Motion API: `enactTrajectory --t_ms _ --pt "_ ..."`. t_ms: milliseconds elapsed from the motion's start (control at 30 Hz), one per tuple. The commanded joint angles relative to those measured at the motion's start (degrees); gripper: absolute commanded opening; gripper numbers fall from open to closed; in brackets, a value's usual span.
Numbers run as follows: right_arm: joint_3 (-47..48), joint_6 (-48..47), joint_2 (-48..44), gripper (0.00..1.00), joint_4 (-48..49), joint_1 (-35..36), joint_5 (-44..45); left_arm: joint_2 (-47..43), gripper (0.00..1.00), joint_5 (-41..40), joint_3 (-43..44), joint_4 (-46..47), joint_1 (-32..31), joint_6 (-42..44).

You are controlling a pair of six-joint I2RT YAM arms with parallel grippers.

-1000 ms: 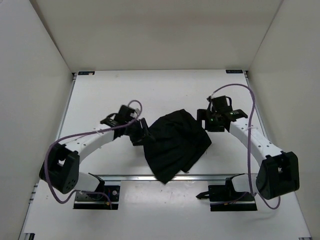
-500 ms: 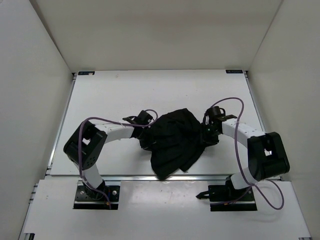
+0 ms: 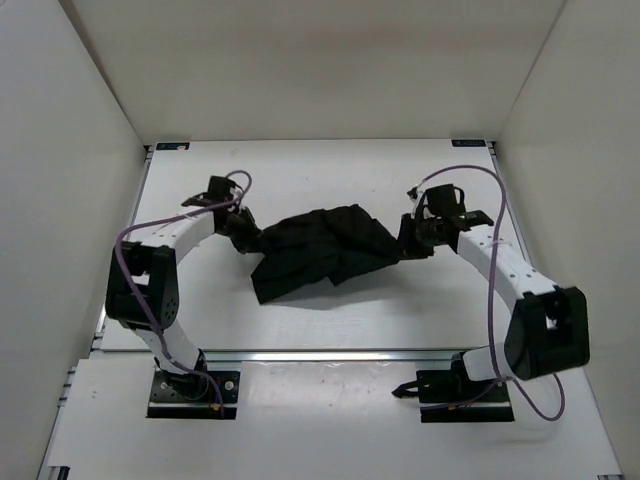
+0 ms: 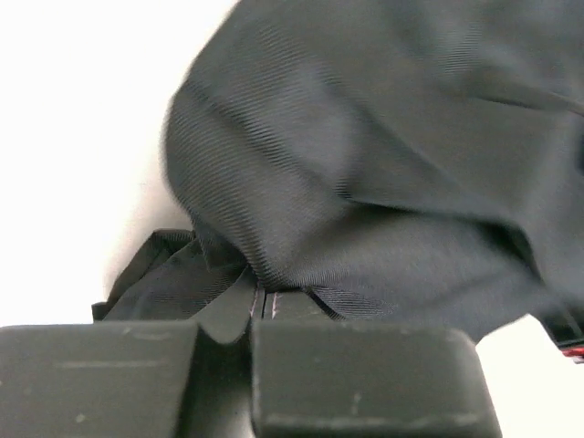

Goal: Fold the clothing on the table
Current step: Flatten the skirt out

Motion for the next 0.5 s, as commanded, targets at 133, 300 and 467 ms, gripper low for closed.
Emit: enactTrajectory --t_ms 133,300,467 --pt "6.6 -6.0 -15.1 0.00 -4.5 -5.1 -6.8 -16.0 0.00 -0.4 8.8 -1.3 5.8 1.5" --pt "8.6 -8.2 -19.6 0.00 -7.6 -7.6 -9.4 -27.2 0.00 -0.6 4.5 7.1 9.3 -4.1" --pt "4.8 -7.7 -15.1 0.00 -7.3 -7.3 -12.2 -24.9 0.29 3.1 4.1 4.8 10.2 -3.7"
